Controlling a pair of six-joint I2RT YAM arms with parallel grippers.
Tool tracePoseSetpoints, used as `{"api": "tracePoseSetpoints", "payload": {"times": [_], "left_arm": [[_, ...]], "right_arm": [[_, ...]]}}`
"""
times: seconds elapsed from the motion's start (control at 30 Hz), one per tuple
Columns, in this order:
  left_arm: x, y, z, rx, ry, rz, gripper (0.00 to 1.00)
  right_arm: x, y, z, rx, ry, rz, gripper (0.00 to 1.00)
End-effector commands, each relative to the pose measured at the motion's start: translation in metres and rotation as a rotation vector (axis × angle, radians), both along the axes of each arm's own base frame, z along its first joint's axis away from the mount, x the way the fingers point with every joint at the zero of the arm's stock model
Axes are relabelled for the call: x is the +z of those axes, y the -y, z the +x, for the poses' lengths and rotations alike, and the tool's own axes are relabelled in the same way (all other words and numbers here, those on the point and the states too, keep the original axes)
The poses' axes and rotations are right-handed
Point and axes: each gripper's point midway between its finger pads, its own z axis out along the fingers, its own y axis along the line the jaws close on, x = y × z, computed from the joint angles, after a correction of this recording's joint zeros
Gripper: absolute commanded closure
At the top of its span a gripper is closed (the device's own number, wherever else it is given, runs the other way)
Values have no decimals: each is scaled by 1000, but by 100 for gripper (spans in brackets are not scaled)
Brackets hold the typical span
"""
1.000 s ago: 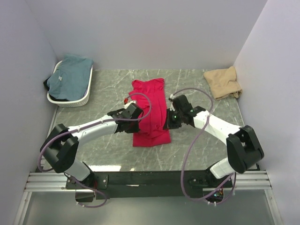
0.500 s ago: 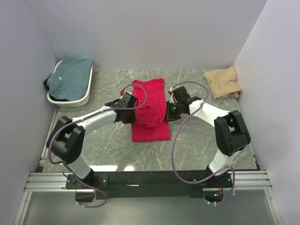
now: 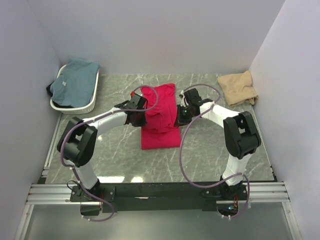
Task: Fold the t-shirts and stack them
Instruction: Fold the tshirt
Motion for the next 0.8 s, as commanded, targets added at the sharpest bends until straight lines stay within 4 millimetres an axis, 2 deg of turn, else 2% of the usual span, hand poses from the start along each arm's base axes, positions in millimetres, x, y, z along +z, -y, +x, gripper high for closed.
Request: {"api": "tracePoseSetpoints", "payload": {"times": [0.0,0.2,0.27,0.33,0.37,0.4,0.47,0.5,0.57,0.6,0.7,0.77], "left_arm": [[20,8,30,-16,76,-31,88],[17,4,39,-10,70,-31,87],[9,1,38,-3,52,-19,86],[2,0,37,-2,36,-13,82],[-1,-1,36,0,32,-8,77],[-2,-2,36,4,31,-4,64],[-3,-5,37,12,40,2,62],[-2,-7,38,12,50,4,58],[4,-9,43,20,89,0,49],[10,-11,45,25,108,-1,39],[26,-18,52,51,159,15,30],[37,-20,55,56,193,16,26]], "right_arm": [[17,-4,25,10,61,25,100],[13,4,33,-11,64,3,100],[12,6,35,-15,56,4,100],[11,10,38,-25,60,-2,95],[9,10,38,-26,62,-9,93],[7,14,40,-37,65,-23,80],[10,17,43,-45,97,-17,80],[11,18,45,-51,112,-14,75],[18,25,51,-78,148,-20,73],[20,27,54,-88,164,-21,71],[33,34,64,-117,221,-43,59],[48,35,67,-125,257,-39,59]]}}
